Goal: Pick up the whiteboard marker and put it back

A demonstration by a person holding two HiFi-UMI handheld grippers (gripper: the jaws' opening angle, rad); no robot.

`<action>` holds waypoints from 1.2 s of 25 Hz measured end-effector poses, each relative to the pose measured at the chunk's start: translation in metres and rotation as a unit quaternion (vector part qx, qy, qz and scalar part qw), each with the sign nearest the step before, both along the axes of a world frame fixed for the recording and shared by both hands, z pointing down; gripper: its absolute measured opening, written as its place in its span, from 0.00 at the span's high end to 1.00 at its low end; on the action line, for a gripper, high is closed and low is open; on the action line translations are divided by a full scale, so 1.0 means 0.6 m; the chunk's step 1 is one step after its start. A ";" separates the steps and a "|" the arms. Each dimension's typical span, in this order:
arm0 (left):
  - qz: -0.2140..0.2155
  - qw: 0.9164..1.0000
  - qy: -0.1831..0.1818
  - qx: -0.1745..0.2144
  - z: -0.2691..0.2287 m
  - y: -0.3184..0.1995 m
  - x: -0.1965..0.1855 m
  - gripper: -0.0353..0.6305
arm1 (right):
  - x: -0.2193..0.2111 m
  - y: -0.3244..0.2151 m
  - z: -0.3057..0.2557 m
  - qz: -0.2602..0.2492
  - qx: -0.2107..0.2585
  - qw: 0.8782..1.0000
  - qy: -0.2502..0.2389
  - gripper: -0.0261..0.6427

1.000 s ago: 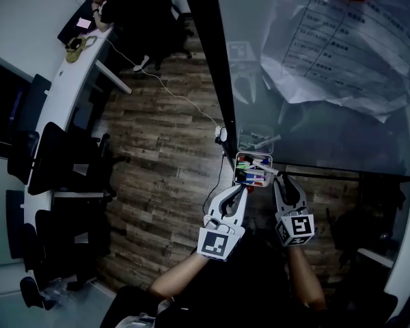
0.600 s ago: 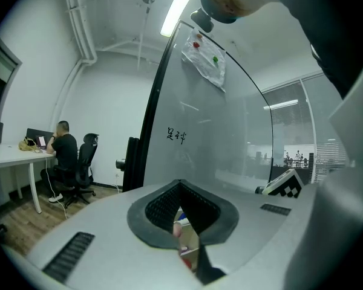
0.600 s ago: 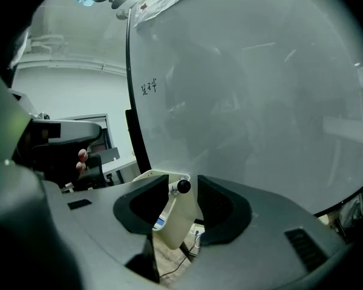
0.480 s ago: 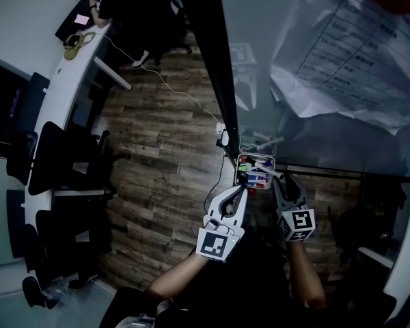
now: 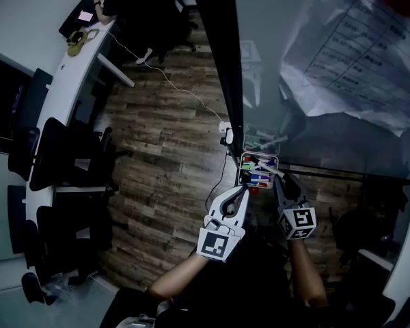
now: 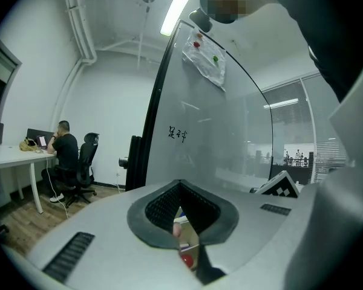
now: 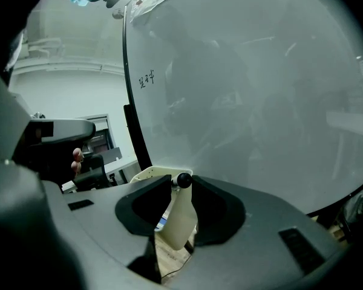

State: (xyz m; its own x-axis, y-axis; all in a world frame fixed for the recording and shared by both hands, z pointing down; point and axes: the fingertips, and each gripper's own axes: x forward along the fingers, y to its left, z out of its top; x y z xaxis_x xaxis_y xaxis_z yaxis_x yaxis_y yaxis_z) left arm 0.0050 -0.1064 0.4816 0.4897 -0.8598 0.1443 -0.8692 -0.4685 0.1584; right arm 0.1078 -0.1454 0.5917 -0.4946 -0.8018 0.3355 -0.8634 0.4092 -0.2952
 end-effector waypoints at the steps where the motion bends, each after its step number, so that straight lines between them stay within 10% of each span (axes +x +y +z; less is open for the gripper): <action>1: -0.001 1.000 0.000 0.000 0.000 0.000 -0.002 0.93 | 0.000 0.000 0.000 0.000 0.000 1.000 0.000 0.79; 30: 0.002 1.000 0.010 0.020 -0.024 0.002 -0.015 0.93 | -0.013 0.016 -0.045 0.008 0.033 0.999 0.007 0.84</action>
